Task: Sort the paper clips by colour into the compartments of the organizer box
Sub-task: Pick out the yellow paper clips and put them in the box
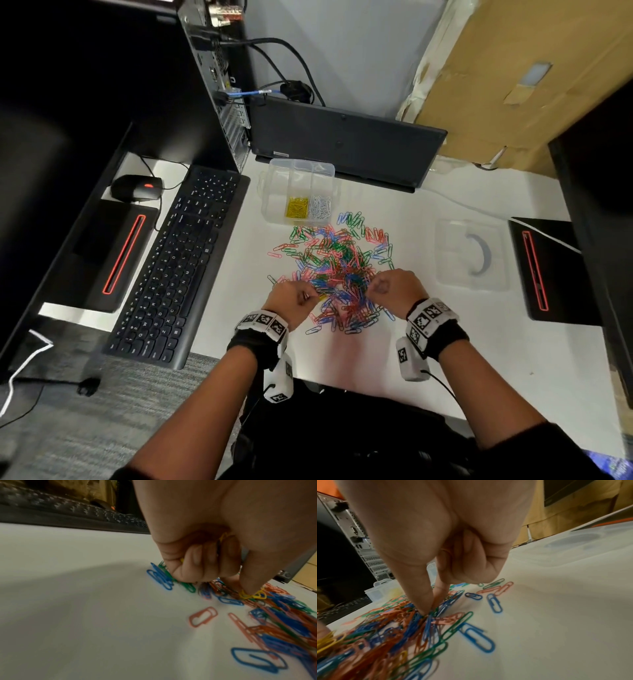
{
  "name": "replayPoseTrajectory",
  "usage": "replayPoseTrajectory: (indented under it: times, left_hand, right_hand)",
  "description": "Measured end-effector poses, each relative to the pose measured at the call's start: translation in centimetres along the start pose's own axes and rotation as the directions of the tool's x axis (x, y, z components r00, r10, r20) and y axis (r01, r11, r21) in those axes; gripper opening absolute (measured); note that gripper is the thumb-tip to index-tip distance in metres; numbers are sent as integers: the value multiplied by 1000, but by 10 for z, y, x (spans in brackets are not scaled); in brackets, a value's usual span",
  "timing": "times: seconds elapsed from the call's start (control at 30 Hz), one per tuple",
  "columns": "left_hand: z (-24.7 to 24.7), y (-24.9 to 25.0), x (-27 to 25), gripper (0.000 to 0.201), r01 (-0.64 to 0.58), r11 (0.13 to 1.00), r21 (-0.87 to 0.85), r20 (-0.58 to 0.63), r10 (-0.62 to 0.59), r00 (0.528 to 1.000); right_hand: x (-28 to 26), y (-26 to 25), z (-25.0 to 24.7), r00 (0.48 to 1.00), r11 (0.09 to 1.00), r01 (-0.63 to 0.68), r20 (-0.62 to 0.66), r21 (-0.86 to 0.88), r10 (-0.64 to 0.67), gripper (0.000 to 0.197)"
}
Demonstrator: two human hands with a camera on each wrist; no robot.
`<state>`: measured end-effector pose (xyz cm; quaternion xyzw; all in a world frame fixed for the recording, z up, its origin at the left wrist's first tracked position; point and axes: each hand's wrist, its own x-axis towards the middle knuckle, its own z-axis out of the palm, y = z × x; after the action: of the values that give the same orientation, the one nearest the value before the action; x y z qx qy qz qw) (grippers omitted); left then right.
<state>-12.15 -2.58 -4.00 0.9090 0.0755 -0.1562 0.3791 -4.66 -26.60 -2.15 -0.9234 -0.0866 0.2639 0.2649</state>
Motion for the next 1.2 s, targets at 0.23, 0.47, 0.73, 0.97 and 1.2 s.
replayPoseTrajectory:
  times: [0.23, 0.47, 0.73, 0.97, 1.2]
  left_hand:
    - [7, 4, 2, 10, -8, 986, -168, 45, 16, 999]
    - [13, 22, 6, 20, -50, 967, -251, 61, 68, 996]
    - [15, 32, 8, 15, -53, 931, -361, 94, 93, 991]
    - [13, 44, 14, 27, -143, 981, -134, -4, 144, 990]
    - [23, 51, 27, 51, -231, 932, 279, 120, 205, 971]
  right_hand:
    - [-6, -23, 10, 991, 982, 132, 3, 137, -134, 13]
    - [-6, -32, 20, 997, 904, 28, 58, 427, -59, 13]
    - [-11, -23, 19, 971, 678, -236, 199, 696, 133, 24]
    - [-4, -25, 14, 946, 231, -287, 238, 930, 219, 10]
    - [-4, -10, 0, 937, 94, -324, 306, 941, 168, 12]
